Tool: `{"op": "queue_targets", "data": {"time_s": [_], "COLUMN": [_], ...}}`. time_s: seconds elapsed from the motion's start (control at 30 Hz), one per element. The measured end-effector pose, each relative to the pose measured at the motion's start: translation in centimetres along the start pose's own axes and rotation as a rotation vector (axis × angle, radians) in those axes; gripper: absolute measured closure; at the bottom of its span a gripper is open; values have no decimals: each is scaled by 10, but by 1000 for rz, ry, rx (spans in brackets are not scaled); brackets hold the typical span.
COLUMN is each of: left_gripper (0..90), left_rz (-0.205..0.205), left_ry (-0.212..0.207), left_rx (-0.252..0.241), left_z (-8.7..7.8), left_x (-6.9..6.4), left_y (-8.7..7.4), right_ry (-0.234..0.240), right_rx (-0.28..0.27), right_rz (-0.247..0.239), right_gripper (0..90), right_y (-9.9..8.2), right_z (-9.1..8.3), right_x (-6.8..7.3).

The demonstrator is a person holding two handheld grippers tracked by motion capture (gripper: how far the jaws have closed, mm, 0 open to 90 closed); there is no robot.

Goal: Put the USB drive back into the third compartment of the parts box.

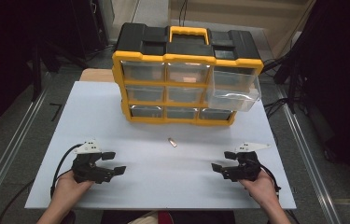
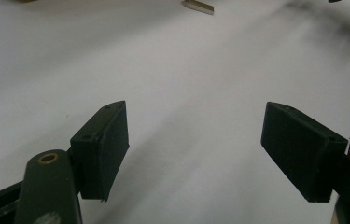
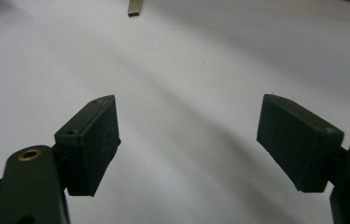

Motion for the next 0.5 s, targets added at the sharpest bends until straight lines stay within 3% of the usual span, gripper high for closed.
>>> {"op": "queue_targets", "data": {"time_s": [0.5], "left_gripper": [243], "left_rz": [-8], "left_ry": [-11], "left_rx": [-3], "left_z": [1], "left_x": [0], "left_y": [0], "right_ry": [-2], "right_rx": [8], "right_rz": [11], "right_gripper": [193], "right_y": [-2], "right_z": [2], "right_x": [-1]}}
Point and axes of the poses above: each handheld gripper's, and its own axes: z roughly forward along the jaws, y roughly out of its top, x roughly to its left, the point moved 5 cm from there along z, roughly forward along the jaws, and after that the axes turned 5 degrees about -y, right-handed, at the moved point
